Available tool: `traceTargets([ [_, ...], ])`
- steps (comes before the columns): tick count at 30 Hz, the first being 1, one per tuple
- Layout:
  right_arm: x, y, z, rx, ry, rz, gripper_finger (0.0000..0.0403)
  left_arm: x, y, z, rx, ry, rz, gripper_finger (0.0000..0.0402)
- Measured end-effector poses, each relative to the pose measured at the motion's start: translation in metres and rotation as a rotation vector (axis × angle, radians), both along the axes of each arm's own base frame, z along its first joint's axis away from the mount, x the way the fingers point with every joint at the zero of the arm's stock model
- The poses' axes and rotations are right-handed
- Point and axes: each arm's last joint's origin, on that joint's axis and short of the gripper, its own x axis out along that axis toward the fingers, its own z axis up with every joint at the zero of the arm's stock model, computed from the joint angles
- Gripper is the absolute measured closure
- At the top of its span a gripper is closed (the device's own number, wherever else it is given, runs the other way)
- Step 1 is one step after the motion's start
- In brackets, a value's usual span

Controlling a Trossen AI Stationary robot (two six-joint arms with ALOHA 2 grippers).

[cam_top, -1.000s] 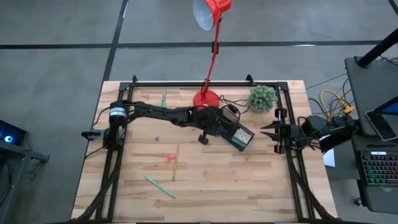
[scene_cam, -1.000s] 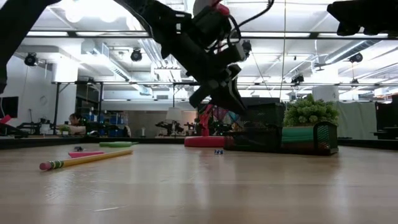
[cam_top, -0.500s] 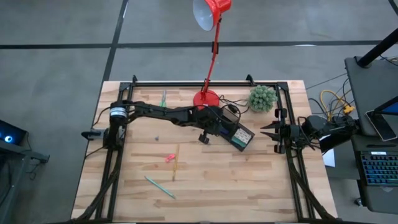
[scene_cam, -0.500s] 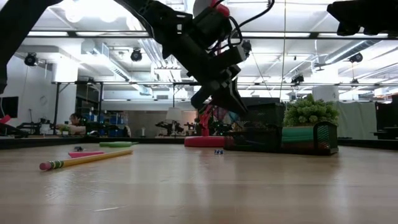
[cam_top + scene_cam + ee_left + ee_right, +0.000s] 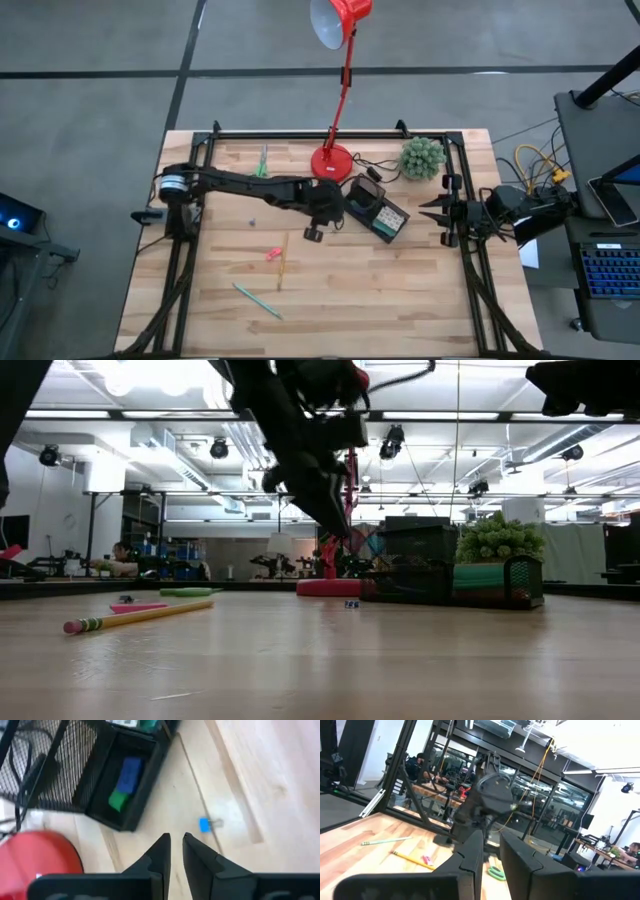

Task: Pick and place office supplies into organizer
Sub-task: Put the pink eraser into the desk organizer

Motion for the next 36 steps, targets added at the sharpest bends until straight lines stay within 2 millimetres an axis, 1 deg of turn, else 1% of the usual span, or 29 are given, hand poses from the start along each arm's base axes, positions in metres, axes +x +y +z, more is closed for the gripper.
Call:
traceTargets([
  [3,0.0,0.0,0.0,-0.016,-0.002,-0.003,0.0346,-0.012,-0.011,0.0,0.004,0.09,0.064,0.0344],
  [6,0.0,0.0,0.0,-0.022,-0.003,-0.005,0.0346,-0.023,-0.019,0.001,-0.012,0.171,0.169,0.03],
  [8,0.0,0.0,0.0,-0.026,-0.004,-0.006,0.0346,-0.031,-0.02,0.002,-0.054,0.231,0.269,0.0268],
  [10,0.0,0.0,0.001,-0.026,-0.008,-0.006,0.0346,-0.039,-0.02,0.0,-0.104,0.283,0.407,0.0241],
  [13,0.0,0.0,0.001,-0.026,-0.008,-0.006,0.0346,-0.054,-0.021,-0.006,-0.184,0.401,0.607,0.0217],
  [17,0.0,0.0,0.001,-0.025,-0.008,-0.006,0.0346,-0.069,-0.028,-0.021,-0.264,0.515,0.733,0.0211],
  [23,0.0,0.0,0.001,-0.023,-0.008,-0.005,0.0346,-0.083,-0.031,-0.04,-0.351,0.602,0.906,0.021],
  [26,0.0,0.0,0.001,-0.023,-0.008,-0.005,0.0346,-0.089,-0.031,-0.041,-0.358,0.604,0.957,0.021],
  [30,0.0,0.0,0.001,-0.023,-0.008,-0.005,0.0346,-0.091,-0.034,-0.039,-0.37,0.59,0.983,0.021],
  [33,0.0,0.0,0.001,-0.025,-0.007,-0.006,0.0346,-0.091,-0.04,-0.037,-0.386,0.577,1.025,0.021],
  [36,0.0,0.0,0.001,-0.026,-0.008,-0.005,0.0346,-0.091,-0.049,-0.038,-0.383,0.579,1.005,0.021],
])
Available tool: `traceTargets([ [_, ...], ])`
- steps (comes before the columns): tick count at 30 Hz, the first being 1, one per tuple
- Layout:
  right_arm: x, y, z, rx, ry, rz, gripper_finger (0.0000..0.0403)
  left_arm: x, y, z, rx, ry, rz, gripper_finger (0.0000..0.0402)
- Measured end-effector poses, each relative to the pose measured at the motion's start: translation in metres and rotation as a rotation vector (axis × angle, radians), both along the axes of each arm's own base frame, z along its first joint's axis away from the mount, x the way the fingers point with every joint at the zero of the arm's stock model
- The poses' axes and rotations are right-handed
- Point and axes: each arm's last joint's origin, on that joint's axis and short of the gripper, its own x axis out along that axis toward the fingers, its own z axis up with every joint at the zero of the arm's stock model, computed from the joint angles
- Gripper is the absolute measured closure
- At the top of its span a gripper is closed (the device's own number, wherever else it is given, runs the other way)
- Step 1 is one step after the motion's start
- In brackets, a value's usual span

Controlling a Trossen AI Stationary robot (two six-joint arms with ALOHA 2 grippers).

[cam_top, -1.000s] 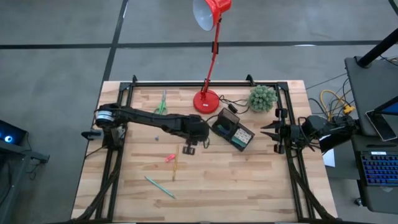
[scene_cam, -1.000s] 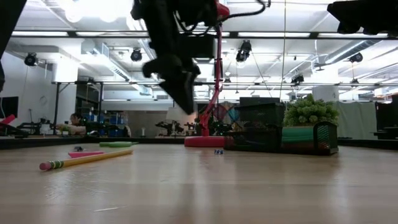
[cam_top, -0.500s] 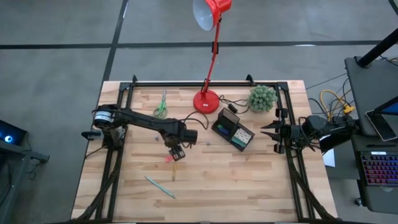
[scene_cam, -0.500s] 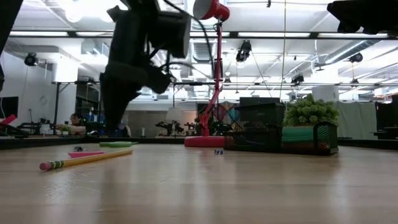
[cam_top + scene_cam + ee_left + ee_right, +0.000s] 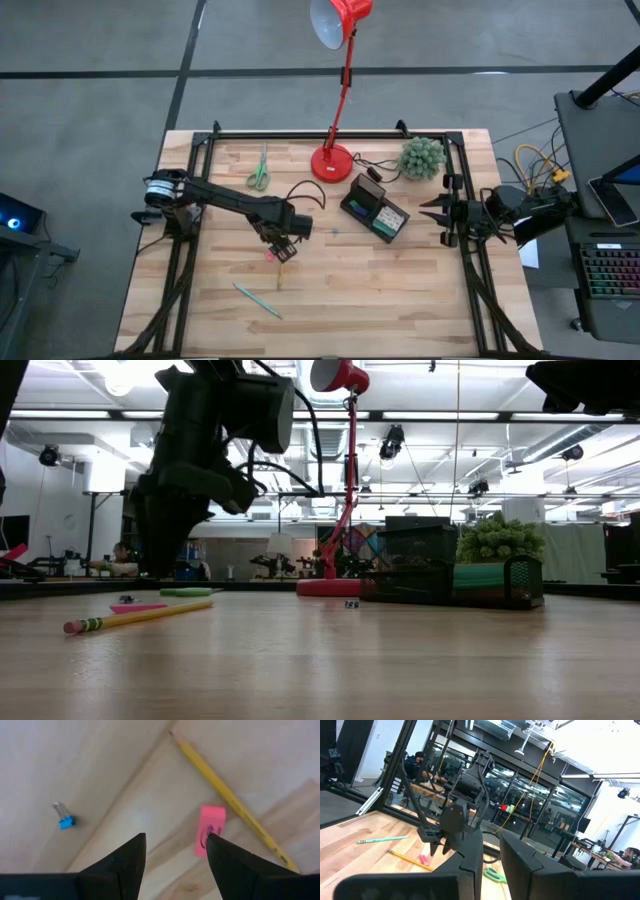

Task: Pick and place office supplies into organizer
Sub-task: Put the pink eraser into the desk organizer

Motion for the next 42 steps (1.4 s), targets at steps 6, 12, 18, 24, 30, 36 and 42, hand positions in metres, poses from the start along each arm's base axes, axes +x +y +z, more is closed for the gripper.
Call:
traceTargets([
  [6,0.0,0.0,0.0,0.0,0.001,0.0,0.0346,0.001,-0.019,0.0,0.039,-0.038,-0.066,0.021],
  [12,0.0,0.0,0.0,0.007,0.001,0.002,0.0346,0.001,-0.035,-0.002,0.08,-0.084,-0.082,0.021],
  [18,0.0,0.0,0.0,0.01,0.001,0.002,0.0346,-0.008,-0.035,-0.014,0.093,-0.042,-0.027,0.021],
  [24,0.0,0.0,0.0,0.01,0.001,0.002,0.0346,-0.015,-0.033,-0.027,0.093,-0.02,-0.031,0.021],
  [30,0.0,0.0,0.0,0.01,0.001,0.002,0.0346,-0.015,-0.034,-0.028,0.076,-0.028,-0.031,0.021],
  [36,0.0,0.0,0.0,0.01,0.002,0.002,0.0346,-0.016,-0.033,-0.025,0.074,-0.032,-0.033,0.021],
  [42,0.0,0.0,0.0,0.01,0.002,0.002,0.0346,-0.019,-0.033,-0.019,0.068,-0.042,-0.034,0.021],
])
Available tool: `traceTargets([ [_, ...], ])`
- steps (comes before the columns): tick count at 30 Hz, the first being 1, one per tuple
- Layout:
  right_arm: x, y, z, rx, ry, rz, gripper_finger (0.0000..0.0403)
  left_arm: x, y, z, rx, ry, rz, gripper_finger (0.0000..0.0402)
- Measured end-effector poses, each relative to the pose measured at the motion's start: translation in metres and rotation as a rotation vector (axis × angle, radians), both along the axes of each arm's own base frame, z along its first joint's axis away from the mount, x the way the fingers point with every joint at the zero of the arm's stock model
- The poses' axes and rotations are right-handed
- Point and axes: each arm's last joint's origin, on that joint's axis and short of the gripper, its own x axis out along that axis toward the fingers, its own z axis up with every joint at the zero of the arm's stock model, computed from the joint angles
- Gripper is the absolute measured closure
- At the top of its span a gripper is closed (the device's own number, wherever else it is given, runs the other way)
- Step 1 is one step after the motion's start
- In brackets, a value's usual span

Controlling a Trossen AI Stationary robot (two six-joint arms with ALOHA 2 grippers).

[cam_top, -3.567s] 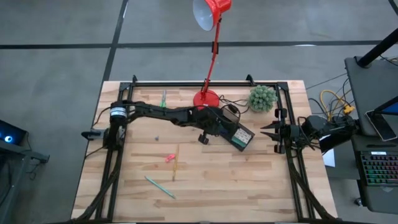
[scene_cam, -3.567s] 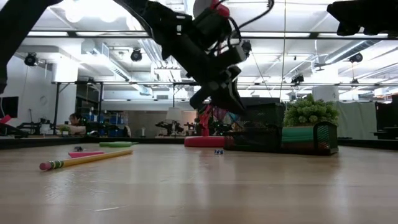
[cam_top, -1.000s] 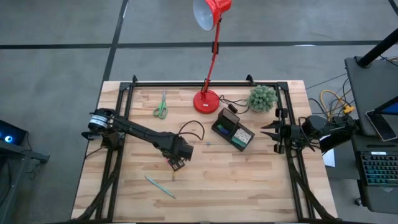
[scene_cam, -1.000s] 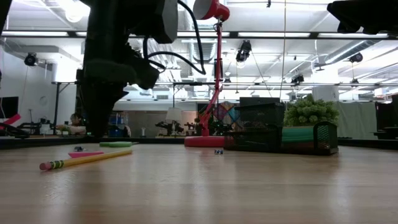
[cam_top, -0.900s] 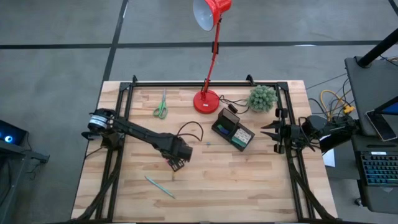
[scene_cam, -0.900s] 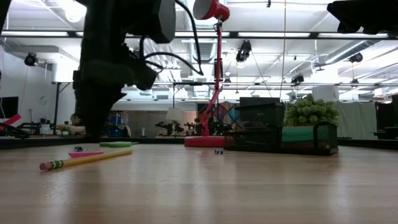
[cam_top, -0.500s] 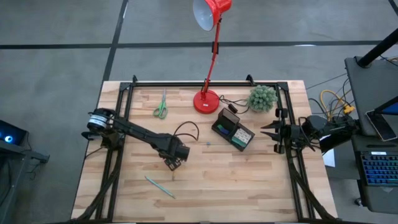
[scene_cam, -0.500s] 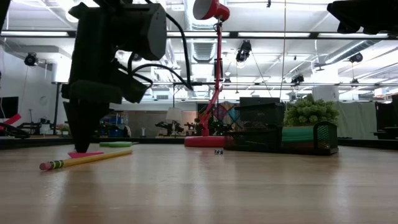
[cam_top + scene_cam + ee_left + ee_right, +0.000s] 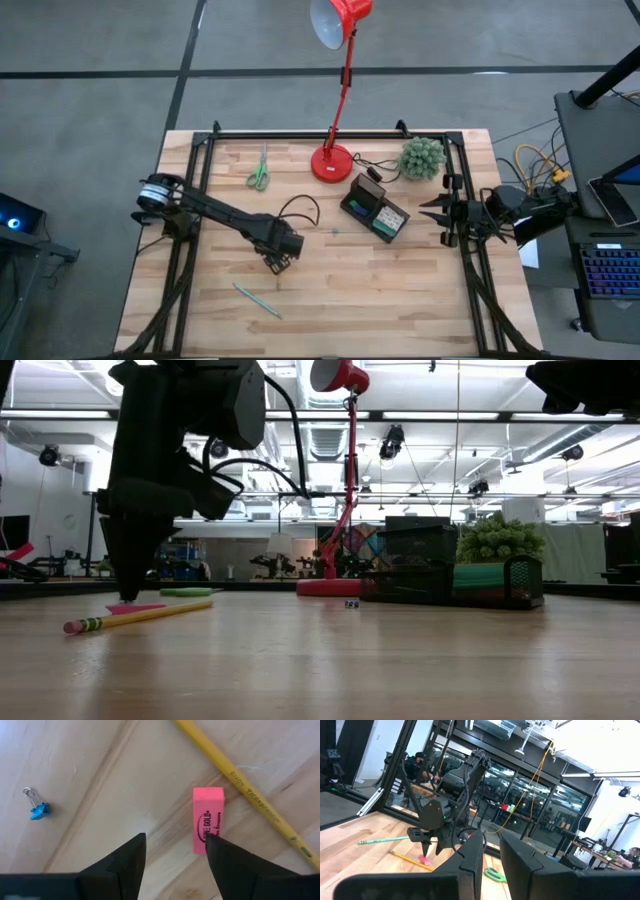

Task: Pick and place office supplies into organizer
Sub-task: Put the pink eraser into the desk organizer

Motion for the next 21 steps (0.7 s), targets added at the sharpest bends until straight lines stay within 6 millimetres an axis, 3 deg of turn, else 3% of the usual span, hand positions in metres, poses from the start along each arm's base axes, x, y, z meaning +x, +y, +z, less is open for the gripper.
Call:
traceTargets([
  [21,0.0,0.0,0.0,0.0,0.0,0.0,0.0346,0.008,-0.002,0.003,-0.033,-0.132,0.009,0.021],
])
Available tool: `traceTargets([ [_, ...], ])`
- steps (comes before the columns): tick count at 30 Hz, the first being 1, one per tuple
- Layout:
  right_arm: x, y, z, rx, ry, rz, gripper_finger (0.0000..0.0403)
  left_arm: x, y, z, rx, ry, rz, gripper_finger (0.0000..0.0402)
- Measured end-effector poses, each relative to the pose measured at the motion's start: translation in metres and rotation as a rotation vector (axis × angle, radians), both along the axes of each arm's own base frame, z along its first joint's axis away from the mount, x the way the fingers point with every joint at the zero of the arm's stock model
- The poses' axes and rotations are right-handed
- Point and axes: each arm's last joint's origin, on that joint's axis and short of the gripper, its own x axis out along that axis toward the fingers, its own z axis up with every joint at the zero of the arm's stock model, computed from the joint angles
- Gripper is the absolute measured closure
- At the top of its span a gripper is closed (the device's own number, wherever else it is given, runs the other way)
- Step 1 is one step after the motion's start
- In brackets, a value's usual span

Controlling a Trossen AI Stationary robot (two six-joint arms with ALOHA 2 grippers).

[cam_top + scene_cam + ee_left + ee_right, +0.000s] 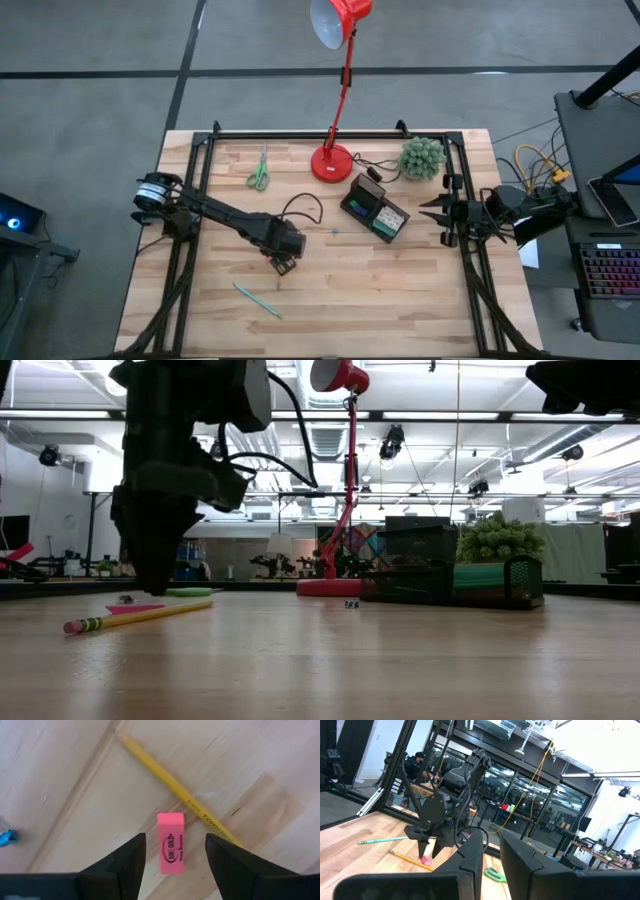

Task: Pick and place office supplies into organizer
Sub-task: Put the pink eraser into the desk organizer

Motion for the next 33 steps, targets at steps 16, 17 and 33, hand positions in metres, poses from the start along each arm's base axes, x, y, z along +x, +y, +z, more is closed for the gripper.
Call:
traceTargets([
  [16,0.0,0.0,0.0,0.0,0.0,0.0,0.0346,-0.014,0.002,-0.023,-0.018,0.027,-0.002,0.021],
  [17,0.0,0.0,0.0,0.0,0.0,0.0,0.0346,-0.014,0.002,-0.024,-0.018,0.026,-0.002,0.021],
  [33,0.0,0.0,0.0,0.0,0.0,0.0,0.0346,-0.022,0.005,-0.036,-0.013,0.046,-0.087,0.0222],
])
